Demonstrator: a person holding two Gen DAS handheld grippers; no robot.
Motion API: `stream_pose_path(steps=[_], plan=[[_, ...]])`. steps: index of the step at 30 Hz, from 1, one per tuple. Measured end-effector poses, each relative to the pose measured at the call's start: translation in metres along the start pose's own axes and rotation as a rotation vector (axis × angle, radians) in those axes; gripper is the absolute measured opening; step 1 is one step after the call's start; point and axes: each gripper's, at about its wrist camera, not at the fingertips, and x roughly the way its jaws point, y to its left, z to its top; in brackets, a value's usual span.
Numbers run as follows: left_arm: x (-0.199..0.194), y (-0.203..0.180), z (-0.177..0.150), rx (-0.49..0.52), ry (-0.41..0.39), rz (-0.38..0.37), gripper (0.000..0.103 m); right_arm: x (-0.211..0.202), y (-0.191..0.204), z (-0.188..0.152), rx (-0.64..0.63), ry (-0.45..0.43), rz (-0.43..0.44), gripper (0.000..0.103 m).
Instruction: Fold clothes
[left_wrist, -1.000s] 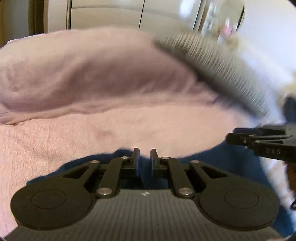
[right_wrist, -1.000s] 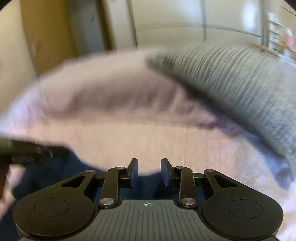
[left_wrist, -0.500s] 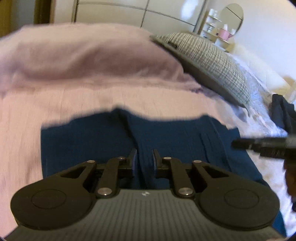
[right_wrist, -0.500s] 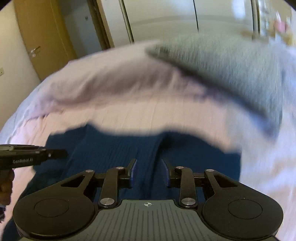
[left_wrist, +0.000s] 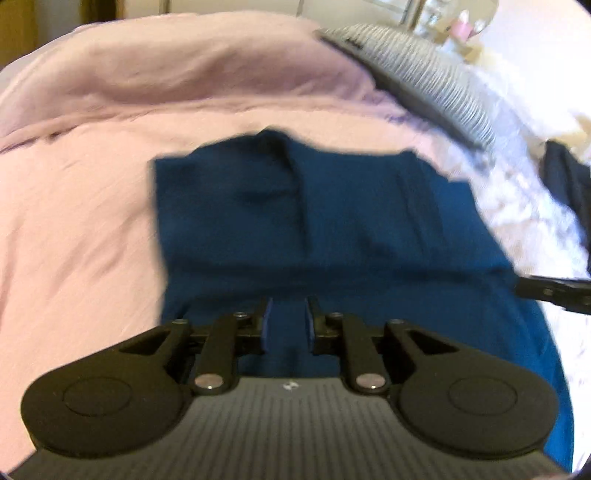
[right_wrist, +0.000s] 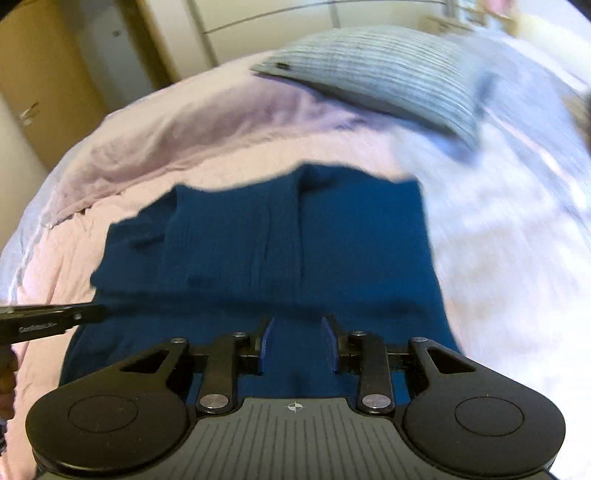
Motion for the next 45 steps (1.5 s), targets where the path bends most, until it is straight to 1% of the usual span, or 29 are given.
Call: stream_pose_path(steps=[2,5,7,8,10,12,13,15,18,19,20,23,25,28,29,31,33,36,38,40,42,43,45], plan=[[-0.022,0.009,-0.022,-0.017,0.025,0.018,0.023,-0.025,0.009,-0.03,0.047,0.003,-0.047,0.032],[-0.052,0.026,-0.064,-0.052,0.065,0.017,0.024,-0.062,0.026,-0.078,0.125,0.013,-0.108,0.032],[-0.067,0.031,-0.09,-0.056,0.1,0.02,0.024,-0.077,0.037,-0.103,0.16,0.034,-0.122,0.032],[-0.069,0.031,-0.097,-0.059,0.092,0.03,0.024,-0.08,0.042,-0.113,0.165,0.044,-0.123,0.032],[-0.07,0.031,-0.111,-0.067,0.067,0.05,0.024,-0.081,0.048,-0.122,0.144,0.051,-0.113,0.032],[-0.071,0.03,-0.125,-0.074,0.043,0.071,0.027,-0.078,0.053,-0.127,0.107,0.052,-0.098,0.032],[-0.071,0.03,-0.131,-0.078,0.031,0.081,0.029,-0.076,0.054,-0.13,0.085,0.04,-0.092,0.032],[-0.072,0.029,-0.145,-0.086,0.006,0.101,0.03,-0.069,0.054,-0.135,0.024,-0.028,-0.082,0.032],[-0.064,0.018,-0.157,-0.048,-0.094,0.139,0.035,-0.062,0.048,-0.15,-0.038,-0.135,-0.069,0.032],[-0.063,0.015,-0.161,-0.034,-0.123,0.144,0.038,-0.06,0.046,-0.157,-0.05,-0.161,-0.065,0.032],[-0.062,0.012,-0.165,-0.021,-0.152,0.15,0.038,-0.058,0.043,-0.165,-0.059,-0.183,-0.063,0.032],[-0.061,0.004,-0.178,0.021,-0.229,0.162,0.038,-0.055,0.038,-0.19,-0.085,-0.215,-0.08,0.032],[-0.066,0.003,-0.19,0.051,-0.254,0.172,0.038,-0.057,0.039,-0.205,-0.117,-0.237,-0.097,0.032],[-0.078,-0.003,-0.212,0.087,-0.283,0.198,0.038,-0.066,0.039,-0.228,-0.138,-0.241,-0.132,0.032],[-0.083,-0.005,-0.221,0.098,-0.29,0.209,0.038,-0.073,0.038,-0.237,-0.132,-0.238,-0.145,0.033],[-0.098,-0.012,-0.238,0.104,-0.254,0.239,0.038,-0.089,0.039,-0.252,-0.099,-0.198,-0.167,0.033],[-0.122,-0.022,-0.253,0.111,-0.232,0.259,0.039,-0.108,0.039,-0.266,-0.063,-0.152,-0.185,0.033],[-0.154,-0.031,-0.275,0.092,-0.233,0.208,0.04,-0.142,0.04,-0.28,-0.025,-0.13,-0.196,0.033],[-0.174,-0.037,-0.288,0.066,-0.233,0.214,0.04,-0.161,0.04,-0.289,-0.001,-0.141,-0.203,0.034],[-0.192,-0.046,-0.297,0.064,-0.237,0.217,0.04,-0.182,0.046,-0.296,0.019,-0.151,-0.213,0.034],[-0.209,-0.056,-0.307,0.064,-0.241,0.22,0.045,-0.204,0.053,-0.303,0.031,-0.19,-0.192,0.034],[-0.215,-0.061,-0.31,0.077,-0.247,0.227,0.047,-0.215,0.057,-0.307,0.03,-0.211,-0.176,0.034],[-0.225,-0.071,-0.317,0.103,-0.255,0.241,0.047,-0.232,0.063,-0.313,0.024,-0.243,-0.167,0.035]])
